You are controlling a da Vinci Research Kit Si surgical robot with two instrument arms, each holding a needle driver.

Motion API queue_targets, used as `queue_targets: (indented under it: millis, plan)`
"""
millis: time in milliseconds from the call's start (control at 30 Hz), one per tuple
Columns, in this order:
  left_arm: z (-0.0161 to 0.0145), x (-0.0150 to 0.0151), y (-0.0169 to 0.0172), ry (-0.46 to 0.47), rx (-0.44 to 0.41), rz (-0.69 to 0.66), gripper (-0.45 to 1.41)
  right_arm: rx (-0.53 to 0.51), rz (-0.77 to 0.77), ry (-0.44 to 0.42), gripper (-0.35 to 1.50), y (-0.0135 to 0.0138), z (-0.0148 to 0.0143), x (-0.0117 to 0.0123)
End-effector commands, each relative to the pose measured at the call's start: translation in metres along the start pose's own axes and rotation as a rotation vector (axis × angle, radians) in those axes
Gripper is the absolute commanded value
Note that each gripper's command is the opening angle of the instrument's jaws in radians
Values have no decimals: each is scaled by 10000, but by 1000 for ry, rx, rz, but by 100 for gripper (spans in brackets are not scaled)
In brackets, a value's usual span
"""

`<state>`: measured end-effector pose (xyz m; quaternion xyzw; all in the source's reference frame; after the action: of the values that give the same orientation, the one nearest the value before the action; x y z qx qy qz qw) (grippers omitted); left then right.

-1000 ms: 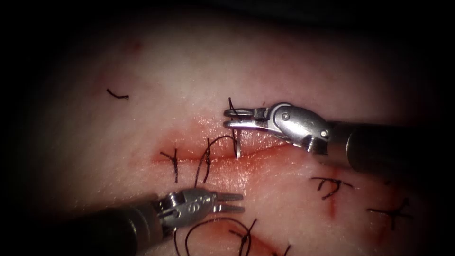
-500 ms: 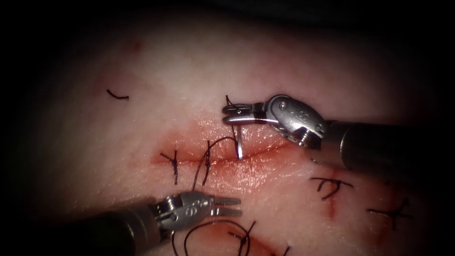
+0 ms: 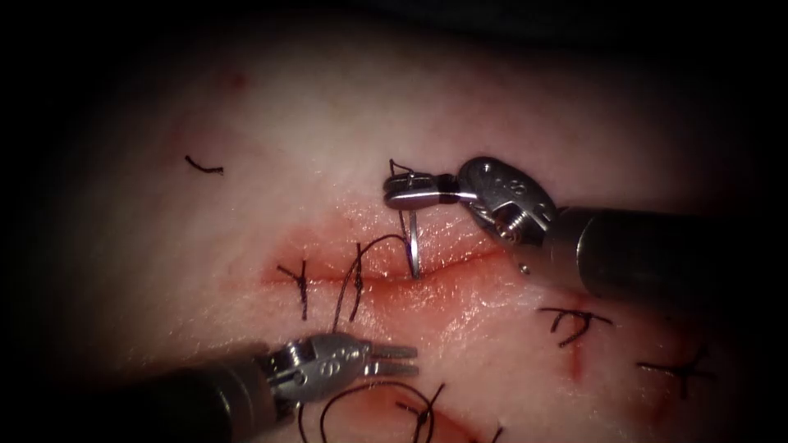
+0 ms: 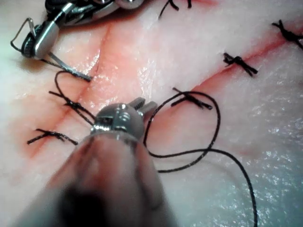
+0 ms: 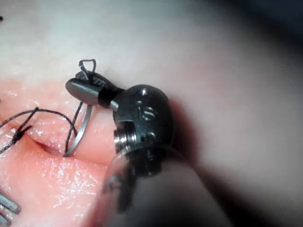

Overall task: Wound Closure
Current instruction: Throw the needle through the bottom of the incision with the right hand.

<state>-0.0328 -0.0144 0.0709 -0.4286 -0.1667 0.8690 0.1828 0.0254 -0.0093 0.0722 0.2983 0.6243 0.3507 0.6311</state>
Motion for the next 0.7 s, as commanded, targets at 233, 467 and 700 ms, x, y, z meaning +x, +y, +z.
queue_targets:
  millis: [233,467,700]
  plan:
    - [10,-1,-5,2,0,3,-12,0,91,-13,-35,-1,9,-5]
    - [12,-3,-7,4,-3,6,-12,-6,224,-10,-35,-5,10,-9]
    - [11,-5,-8,2,1,8,-12,1,334,-6,-35,-16,14,-14]
